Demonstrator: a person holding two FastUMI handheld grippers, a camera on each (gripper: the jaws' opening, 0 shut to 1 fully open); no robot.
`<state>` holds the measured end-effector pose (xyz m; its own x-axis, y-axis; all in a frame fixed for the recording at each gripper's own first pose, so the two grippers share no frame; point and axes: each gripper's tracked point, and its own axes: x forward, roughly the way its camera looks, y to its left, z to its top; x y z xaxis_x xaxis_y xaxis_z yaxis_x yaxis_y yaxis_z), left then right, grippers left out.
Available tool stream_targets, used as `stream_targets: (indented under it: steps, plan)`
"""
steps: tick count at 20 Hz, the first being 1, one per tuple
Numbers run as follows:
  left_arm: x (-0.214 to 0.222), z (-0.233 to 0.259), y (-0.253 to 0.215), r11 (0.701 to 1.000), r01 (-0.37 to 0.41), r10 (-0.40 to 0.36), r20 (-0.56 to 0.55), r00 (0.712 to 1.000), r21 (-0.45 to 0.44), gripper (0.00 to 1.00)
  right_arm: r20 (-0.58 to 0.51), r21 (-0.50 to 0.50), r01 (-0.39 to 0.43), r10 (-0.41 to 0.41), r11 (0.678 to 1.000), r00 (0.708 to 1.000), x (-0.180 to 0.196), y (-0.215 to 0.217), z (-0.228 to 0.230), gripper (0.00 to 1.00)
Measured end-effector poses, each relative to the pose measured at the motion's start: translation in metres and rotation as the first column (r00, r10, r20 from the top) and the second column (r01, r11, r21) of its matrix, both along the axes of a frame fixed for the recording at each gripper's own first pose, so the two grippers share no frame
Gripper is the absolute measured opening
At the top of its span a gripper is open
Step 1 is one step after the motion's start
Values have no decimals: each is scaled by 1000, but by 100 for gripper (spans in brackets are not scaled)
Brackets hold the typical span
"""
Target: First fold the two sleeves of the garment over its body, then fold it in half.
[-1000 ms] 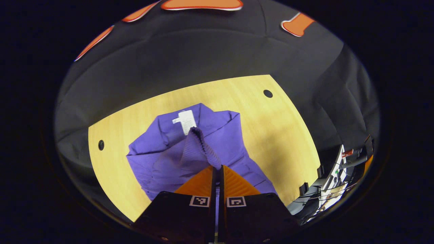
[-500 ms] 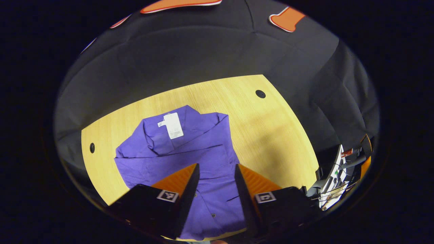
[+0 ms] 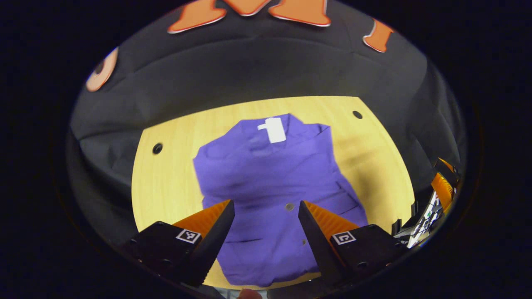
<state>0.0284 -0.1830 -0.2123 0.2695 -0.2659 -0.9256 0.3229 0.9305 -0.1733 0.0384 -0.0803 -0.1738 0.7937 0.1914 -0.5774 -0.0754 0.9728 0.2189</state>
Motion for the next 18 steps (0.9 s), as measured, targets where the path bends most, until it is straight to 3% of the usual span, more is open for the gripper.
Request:
stream_targets:
  steps: [4,9,14,18]
  plan:
    - [-44,-31,64,995,-89,91,-42,995,39,99,-121,-21,-40,37,999,992,-26,22,-40,96]
    - [-87,-59,107,989,-95,104,-74,992,113,99,-265,-32,-62,51,998,963,-59,34,-87,96]
    - [-137,-76,137,985,-102,118,-115,986,141,99,-393,-75,-89,52,993,918,-94,39,-133,96]
    - [-170,-90,148,980,-119,142,-151,978,157,99,-507,-71,-107,56,992,860,-140,43,-171,97]
